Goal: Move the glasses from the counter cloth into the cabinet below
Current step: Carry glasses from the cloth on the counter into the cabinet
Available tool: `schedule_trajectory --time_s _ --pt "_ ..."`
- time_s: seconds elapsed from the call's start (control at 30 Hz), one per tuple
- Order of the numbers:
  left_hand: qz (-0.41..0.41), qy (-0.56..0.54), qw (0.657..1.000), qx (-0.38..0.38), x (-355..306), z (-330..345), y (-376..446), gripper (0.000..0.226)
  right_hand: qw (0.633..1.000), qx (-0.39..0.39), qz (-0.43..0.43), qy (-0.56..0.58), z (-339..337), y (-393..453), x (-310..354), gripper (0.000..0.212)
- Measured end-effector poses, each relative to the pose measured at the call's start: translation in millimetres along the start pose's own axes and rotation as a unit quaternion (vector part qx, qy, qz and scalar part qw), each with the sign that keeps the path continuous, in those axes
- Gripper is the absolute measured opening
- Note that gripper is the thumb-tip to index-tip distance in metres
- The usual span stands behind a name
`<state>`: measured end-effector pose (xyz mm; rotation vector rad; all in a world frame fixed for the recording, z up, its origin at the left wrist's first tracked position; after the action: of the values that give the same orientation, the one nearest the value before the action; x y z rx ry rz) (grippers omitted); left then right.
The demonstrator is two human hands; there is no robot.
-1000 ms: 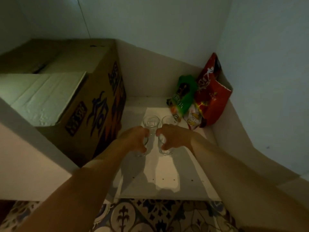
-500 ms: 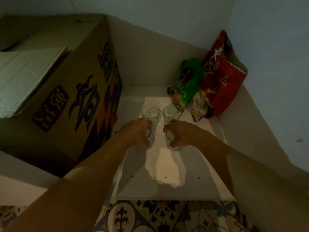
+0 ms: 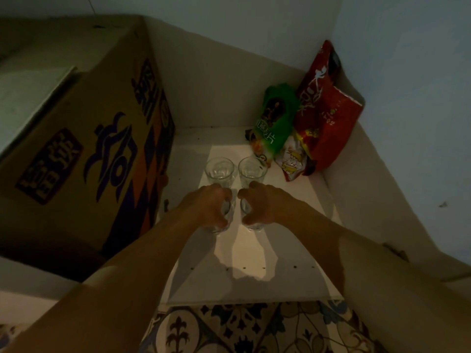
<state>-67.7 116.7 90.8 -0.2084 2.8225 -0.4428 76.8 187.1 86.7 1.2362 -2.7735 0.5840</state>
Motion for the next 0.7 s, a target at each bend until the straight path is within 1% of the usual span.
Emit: schedule_trajectory --time_s 0.23,0.33,0.7 --pt "0.014 0.011 1.000 -0.013 -8.5 3.9 0.4 0.070 1.000 -0.016 0.005 0.006 1.3 1.2 -2.7 0.073" --pt "0.018 0.028 0.999 -0.028 -11.4 4.8 1.2 0.069 1.000 -0.010 0.009 0.002 1.5 1.5 -3.7 0.074" --pt "0.029 0.060 0.997 -0.025 -12.2 7.8 3.1 0.076 1.000 -0.013 0.007 -0.007 2.1 1.6 -7.2 0.077"
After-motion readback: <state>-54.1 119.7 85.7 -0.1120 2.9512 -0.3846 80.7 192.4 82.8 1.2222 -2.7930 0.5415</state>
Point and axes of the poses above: each hand's wrist, its own y-axis towards the middle knuckle, its own z-axis out of the palm, x = y × z, the point moved 3 cm from there along y, towards the middle knuckle, and after that the axes turned 1 degree about z, right-handed, at the moved point
